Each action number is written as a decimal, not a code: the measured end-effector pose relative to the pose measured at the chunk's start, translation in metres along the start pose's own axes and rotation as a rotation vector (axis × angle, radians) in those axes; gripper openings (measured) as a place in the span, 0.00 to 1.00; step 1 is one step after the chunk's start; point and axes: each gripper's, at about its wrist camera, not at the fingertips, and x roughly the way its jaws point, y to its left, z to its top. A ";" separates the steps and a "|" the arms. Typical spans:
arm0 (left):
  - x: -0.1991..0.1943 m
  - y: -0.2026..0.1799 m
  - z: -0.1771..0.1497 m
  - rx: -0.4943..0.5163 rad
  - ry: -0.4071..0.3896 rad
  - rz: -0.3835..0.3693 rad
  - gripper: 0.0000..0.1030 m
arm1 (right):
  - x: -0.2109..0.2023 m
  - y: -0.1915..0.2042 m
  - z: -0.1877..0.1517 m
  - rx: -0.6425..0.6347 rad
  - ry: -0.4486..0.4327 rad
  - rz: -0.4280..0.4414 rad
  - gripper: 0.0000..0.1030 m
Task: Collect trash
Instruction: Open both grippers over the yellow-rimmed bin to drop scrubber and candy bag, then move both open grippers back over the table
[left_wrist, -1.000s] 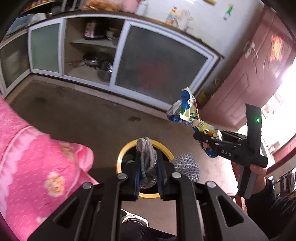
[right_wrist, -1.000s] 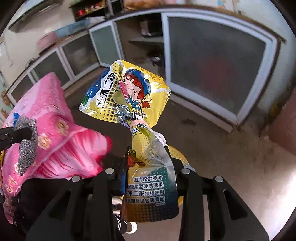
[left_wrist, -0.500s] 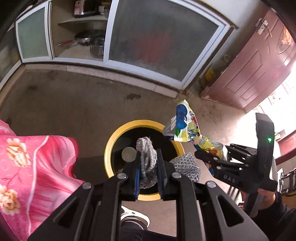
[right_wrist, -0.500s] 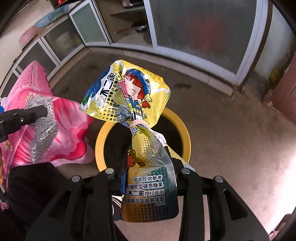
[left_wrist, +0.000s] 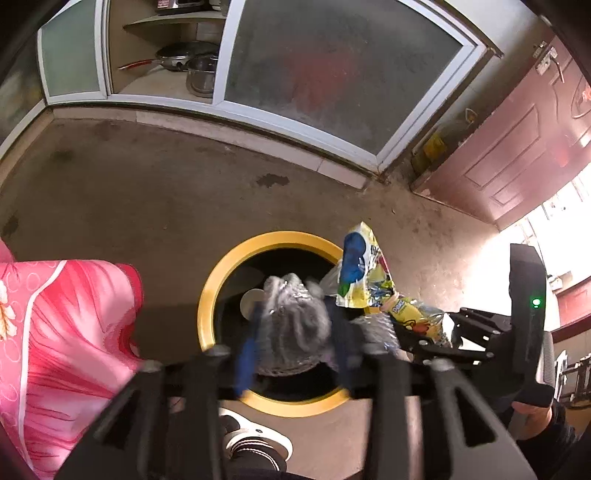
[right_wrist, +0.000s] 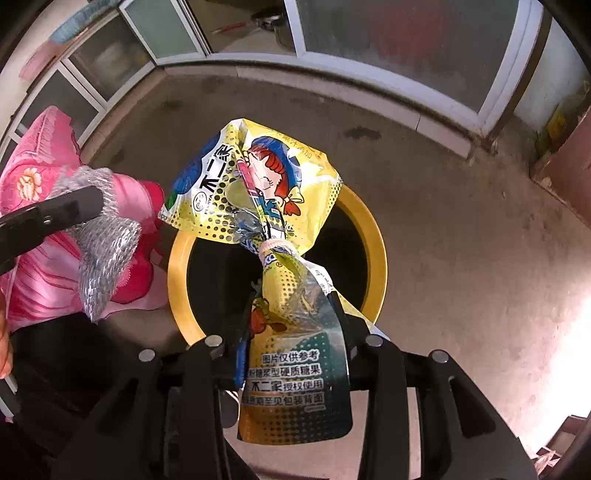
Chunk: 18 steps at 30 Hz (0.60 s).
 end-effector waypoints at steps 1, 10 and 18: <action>-0.003 0.001 -0.001 -0.005 -0.011 -0.006 0.52 | 0.002 0.000 0.000 -0.003 0.007 -0.013 0.42; -0.031 0.012 -0.005 -0.069 -0.054 -0.020 0.79 | -0.012 -0.008 -0.005 0.024 -0.009 -0.026 0.58; -0.120 0.031 -0.029 -0.103 -0.205 -0.048 0.81 | -0.066 0.010 0.004 -0.027 -0.165 0.027 0.64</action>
